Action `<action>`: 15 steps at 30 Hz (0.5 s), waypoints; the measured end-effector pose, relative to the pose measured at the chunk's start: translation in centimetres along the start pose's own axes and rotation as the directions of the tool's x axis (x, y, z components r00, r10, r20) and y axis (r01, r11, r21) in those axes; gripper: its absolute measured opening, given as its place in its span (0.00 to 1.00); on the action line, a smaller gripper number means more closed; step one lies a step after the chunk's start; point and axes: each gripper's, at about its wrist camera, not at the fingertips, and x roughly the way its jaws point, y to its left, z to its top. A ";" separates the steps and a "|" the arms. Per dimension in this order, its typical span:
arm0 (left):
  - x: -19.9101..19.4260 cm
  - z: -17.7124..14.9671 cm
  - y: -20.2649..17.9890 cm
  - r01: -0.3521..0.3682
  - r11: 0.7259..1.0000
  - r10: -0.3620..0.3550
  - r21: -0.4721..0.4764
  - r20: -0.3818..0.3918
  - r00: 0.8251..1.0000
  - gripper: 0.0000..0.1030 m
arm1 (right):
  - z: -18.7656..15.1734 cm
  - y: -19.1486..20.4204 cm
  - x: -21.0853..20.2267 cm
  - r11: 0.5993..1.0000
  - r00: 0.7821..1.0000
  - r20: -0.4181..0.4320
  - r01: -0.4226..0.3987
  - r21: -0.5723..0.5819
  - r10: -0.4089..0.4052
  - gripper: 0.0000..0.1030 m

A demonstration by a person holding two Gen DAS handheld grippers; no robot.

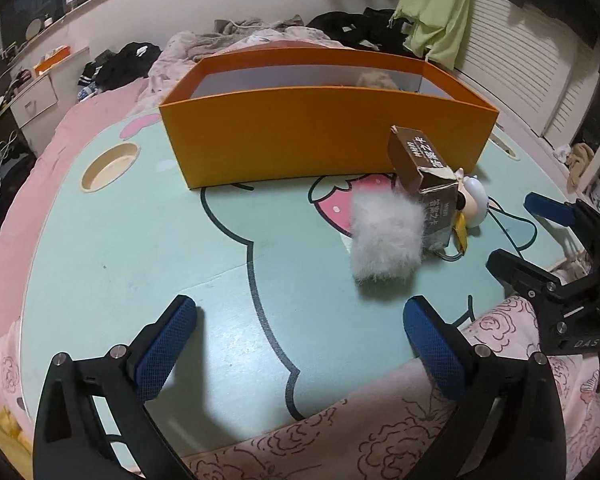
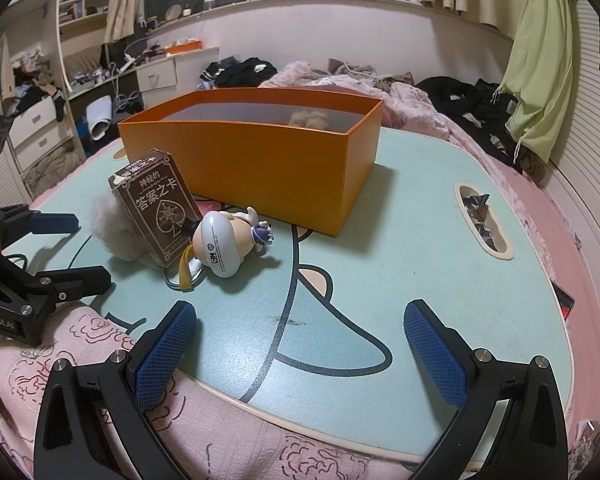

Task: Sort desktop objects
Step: 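Reach into the box and grasp the black lace-trimmed bag with the right gripper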

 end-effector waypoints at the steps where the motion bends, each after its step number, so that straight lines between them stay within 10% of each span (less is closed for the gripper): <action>1: 0.0 0.0 0.1 0.000 1.000 0.000 -0.001 0.001 1.000 1.00 | 0.0 0.0 -0.1 1.000 1.000 0.002 -0.005 0.003 0.005 1.00; 9: -0.1 0.4 0.0 -0.002 1.000 0.002 -0.005 0.003 1.000 1.00 | 5.3 -1.3 -5.1 0.976 0.974 0.111 -0.207 0.074 0.198 0.75; 15: -0.2 0.5 0.0 -0.001 1.000 0.001 -0.004 0.004 1.000 1.00 | 14.7 -2.0 -0.3 0.931 0.946 -0.090 -0.285 0.230 0.311 0.48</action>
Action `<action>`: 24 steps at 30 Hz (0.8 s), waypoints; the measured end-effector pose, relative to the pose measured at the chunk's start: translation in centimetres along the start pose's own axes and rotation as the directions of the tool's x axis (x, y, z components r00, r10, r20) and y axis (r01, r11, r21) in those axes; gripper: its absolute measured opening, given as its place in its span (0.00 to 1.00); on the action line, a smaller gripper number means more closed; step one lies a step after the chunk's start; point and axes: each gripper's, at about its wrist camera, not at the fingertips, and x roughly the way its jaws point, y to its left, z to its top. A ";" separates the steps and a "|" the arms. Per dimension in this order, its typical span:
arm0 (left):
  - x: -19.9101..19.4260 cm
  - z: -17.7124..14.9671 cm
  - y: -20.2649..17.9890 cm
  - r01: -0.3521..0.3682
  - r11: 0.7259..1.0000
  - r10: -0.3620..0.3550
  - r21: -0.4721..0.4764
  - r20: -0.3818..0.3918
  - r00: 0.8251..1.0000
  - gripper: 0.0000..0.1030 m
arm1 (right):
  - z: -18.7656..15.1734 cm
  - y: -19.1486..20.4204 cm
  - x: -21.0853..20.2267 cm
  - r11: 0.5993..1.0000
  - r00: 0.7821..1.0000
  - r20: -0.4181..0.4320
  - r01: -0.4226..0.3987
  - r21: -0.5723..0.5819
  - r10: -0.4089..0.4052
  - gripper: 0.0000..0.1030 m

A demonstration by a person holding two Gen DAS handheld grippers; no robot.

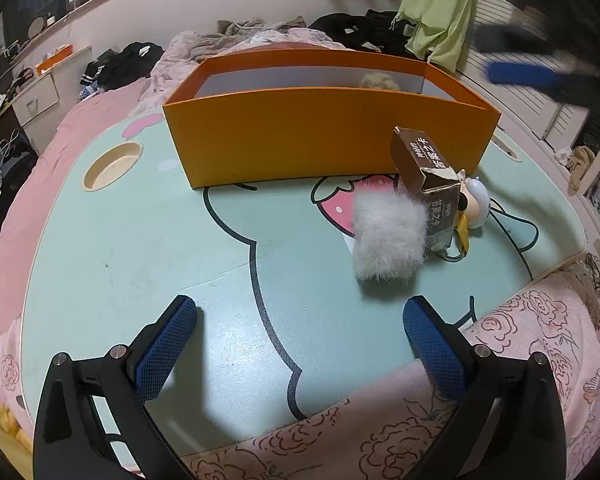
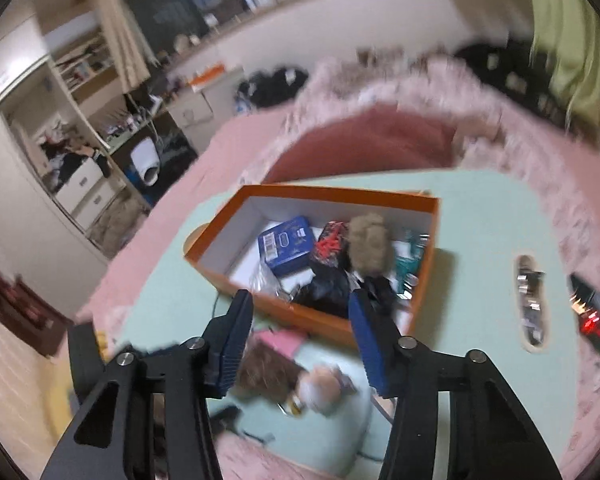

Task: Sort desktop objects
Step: 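Reach into the box and grasp the black lace-trimmed bag with the right gripper, then lift the black bag out and lay it on the table with the right gripper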

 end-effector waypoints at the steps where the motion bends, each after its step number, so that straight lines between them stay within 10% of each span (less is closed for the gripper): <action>1: 0.0 0.0 0.0 0.000 1.000 0.000 0.000 0.000 1.000 1.00 | 1.1 -0.2 1.6 1.000 0.998 -0.056 0.020 0.020 -0.019 0.47; 8: -0.3 0.0 0.1 -0.003 1.000 0.003 0.000 0.004 1.000 1.00 | 2.1 -1.0 7.3 0.984 0.961 -0.210 0.179 -0.013 -0.178 0.47; 14: -0.5 0.1 0.2 -0.002 1.000 0.002 0.000 0.005 1.000 1.00 | 1.8 -1.1 7.4 0.975 0.954 -0.202 0.215 -0.049 -0.220 0.14; 24: -0.8 0.2 0.3 -0.002 1.000 0.002 0.000 0.008 1.000 1.00 | 1.2 -0.1 -2.7 0.998 0.989 0.136 0.059 -0.007 -0.058 0.10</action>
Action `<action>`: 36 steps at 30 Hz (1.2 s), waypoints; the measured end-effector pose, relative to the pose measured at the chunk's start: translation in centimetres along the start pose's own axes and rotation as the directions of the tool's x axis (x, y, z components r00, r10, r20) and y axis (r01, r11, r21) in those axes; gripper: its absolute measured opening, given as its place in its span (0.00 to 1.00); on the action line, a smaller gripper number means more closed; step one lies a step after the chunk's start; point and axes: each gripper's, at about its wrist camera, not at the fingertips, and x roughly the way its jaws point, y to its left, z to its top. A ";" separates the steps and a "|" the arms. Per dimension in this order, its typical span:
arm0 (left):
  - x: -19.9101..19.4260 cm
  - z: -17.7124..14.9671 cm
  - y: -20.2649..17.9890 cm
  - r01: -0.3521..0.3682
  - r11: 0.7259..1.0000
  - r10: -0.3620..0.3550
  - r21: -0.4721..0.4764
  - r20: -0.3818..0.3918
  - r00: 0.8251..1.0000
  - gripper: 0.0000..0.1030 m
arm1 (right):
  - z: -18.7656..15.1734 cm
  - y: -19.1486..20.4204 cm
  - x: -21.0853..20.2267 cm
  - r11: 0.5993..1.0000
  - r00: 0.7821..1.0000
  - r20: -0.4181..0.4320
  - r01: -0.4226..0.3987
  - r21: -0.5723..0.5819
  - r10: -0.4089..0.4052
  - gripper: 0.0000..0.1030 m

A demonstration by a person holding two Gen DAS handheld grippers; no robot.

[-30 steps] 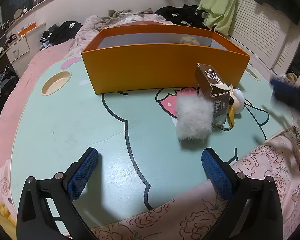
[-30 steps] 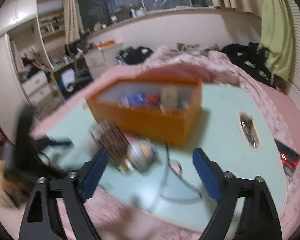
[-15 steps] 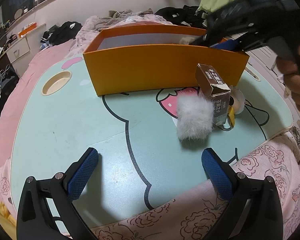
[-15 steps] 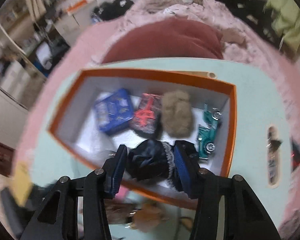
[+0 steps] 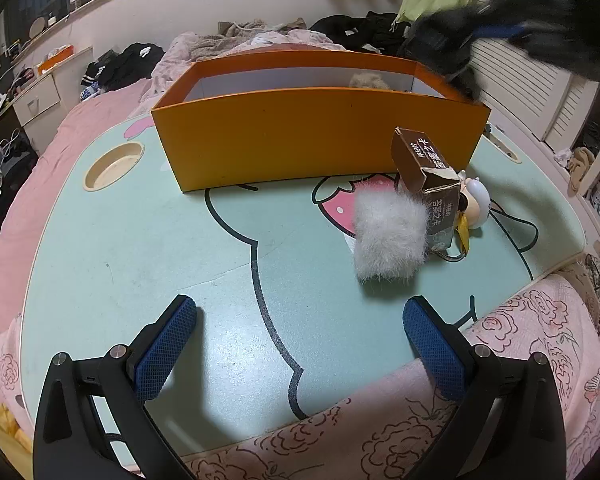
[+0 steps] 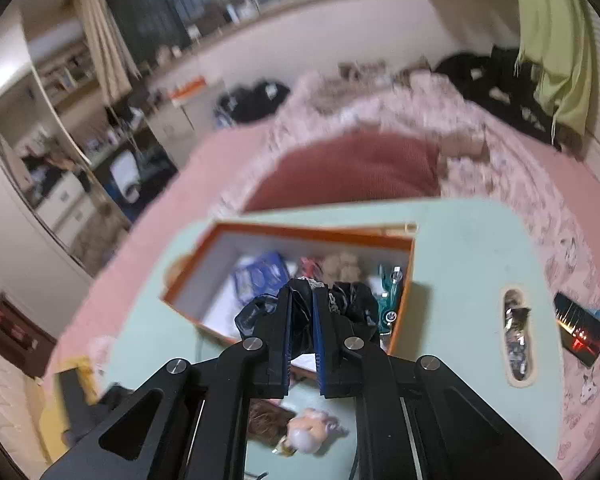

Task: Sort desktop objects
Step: 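Lift the black bag out and lay it on the table with the right gripper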

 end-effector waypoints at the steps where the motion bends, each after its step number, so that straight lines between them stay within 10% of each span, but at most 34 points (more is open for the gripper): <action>1: 0.0 0.0 0.0 0.000 1.000 0.000 0.000 0.000 1.000 1.00 | -0.2 0.2 -1.4 1.000 1.000 0.027 -0.011 -0.004 0.011 0.10; 7: -0.1 0.0 0.1 0.001 1.000 -0.001 0.002 0.001 1.000 1.00 | -3.7 -0.3 -5.2 0.998 0.996 0.065 -0.058 0.001 0.058 0.10; 15: -0.3 0.1 0.2 0.001 1.000 -0.001 0.002 0.002 1.000 1.00 | -10.9 -3.1 1.8 0.995 0.994 -0.068 -0.088 0.051 0.091 0.16; 18: -0.4 0.1 0.2 0.003 1.000 -0.003 0.001 0.004 1.000 1.00 | -11.2 -2.8 1.5 0.991 0.991 -0.030 -0.126 0.033 0.127 0.44; 20: -0.5 0.2 0.2 0.002 1.000 -0.002 0.002 0.005 1.000 1.00 | -11.7 -2.3 -0.2 0.991 0.991 0.023 -0.131 0.003 0.131 0.98; 29: -0.7 0.3 0.3 0.002 1.000 -0.002 0.001 0.006 1.000 1.00 | -15.5 -0.8 0.1 0.981 0.997 -0.015 0.078 -0.179 -0.082 1.00; 31: -0.7 0.3 0.2 -0.002 1.000 0.002 0.002 0.005 1.000 1.00 | -15.8 -1.1 1.7 0.947 0.969 -0.026 0.234 -0.220 -0.245 1.00; 36: -1.2 0.4 0.4 -0.003 1.000 0.003 0.000 0.007 1.000 1.00 | -15.9 -1.9 1.6 0.946 0.967 0.011 0.252 -0.206 -0.255 1.00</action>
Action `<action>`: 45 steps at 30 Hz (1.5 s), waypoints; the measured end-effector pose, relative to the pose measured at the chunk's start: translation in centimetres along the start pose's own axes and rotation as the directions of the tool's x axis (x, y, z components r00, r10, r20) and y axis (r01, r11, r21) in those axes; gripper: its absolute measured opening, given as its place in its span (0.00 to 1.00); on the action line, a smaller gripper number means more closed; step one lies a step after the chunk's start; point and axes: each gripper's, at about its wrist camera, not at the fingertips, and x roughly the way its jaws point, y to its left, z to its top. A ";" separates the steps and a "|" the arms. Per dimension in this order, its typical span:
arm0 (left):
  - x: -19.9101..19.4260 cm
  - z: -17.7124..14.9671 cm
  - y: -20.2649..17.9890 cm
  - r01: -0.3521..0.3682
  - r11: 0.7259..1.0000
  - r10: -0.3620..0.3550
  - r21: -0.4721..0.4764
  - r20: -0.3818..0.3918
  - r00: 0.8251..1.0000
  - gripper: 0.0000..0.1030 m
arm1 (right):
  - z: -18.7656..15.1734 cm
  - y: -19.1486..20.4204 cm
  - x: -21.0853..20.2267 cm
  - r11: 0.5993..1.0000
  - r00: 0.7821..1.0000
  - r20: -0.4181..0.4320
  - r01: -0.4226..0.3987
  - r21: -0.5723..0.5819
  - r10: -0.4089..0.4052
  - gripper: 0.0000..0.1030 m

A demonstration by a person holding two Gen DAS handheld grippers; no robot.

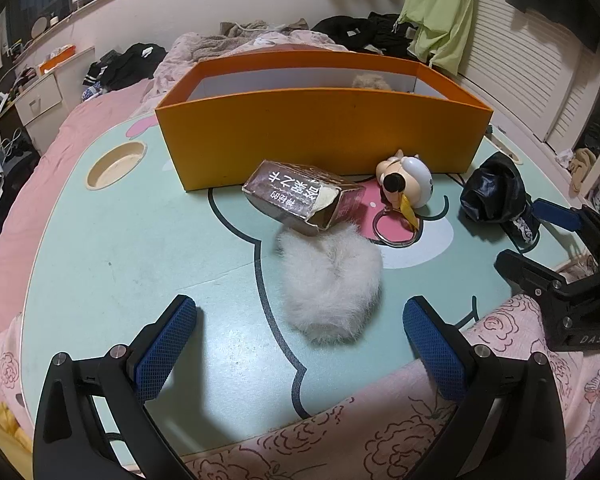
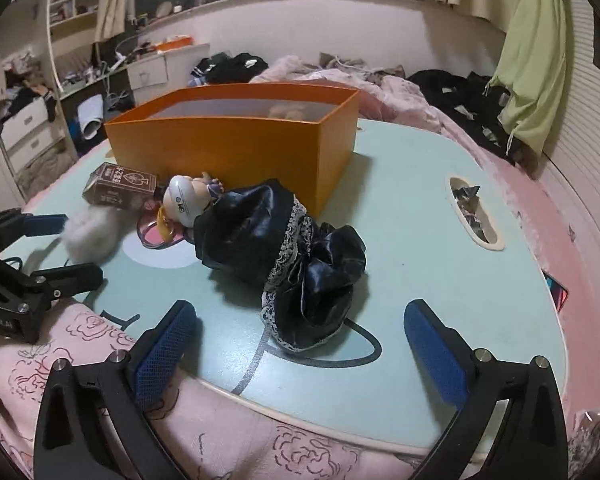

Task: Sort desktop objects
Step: 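Lift the black bag out and lay it on the table with the right gripper, then reach into the box and grasp the black red-patterned box with the left gripper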

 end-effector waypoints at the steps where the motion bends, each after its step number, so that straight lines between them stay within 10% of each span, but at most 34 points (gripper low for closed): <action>1: -0.1 0.0 0.0 0.000 1.000 0.000 0.000 0.001 1.000 1.00 | 0.0 0.0 0.1 1.000 1.000 0.001 0.000 0.000 0.000 1.00; 25: -0.6 0.4 0.5 0.022 0.999 -0.021 -0.036 0.030 0.999 1.00 | -0.4 0.5 -0.1 0.997 0.998 0.031 -0.058 -0.046 0.059 1.00; 35: -6.3 4.7 1.3 0.042 0.997 -0.024 -0.065 0.260 0.965 0.87 | -0.6 0.2 -0.1 0.997 0.997 0.038 -0.067 -0.039 0.068 1.00; 40: -3.3 14.1 -0.8 0.131 0.991 -0.131 0.006 0.097 0.987 0.56 | -0.7 0.3 -0.1 0.997 0.997 0.039 -0.067 -0.039 0.069 1.00; 45: 4.9 20.3 -3.1 0.145 0.989 -0.150 -0.043 -0.160 0.976 0.46 | -0.6 0.2 -0.1 0.997 0.997 0.041 -0.069 -0.040 0.070 1.00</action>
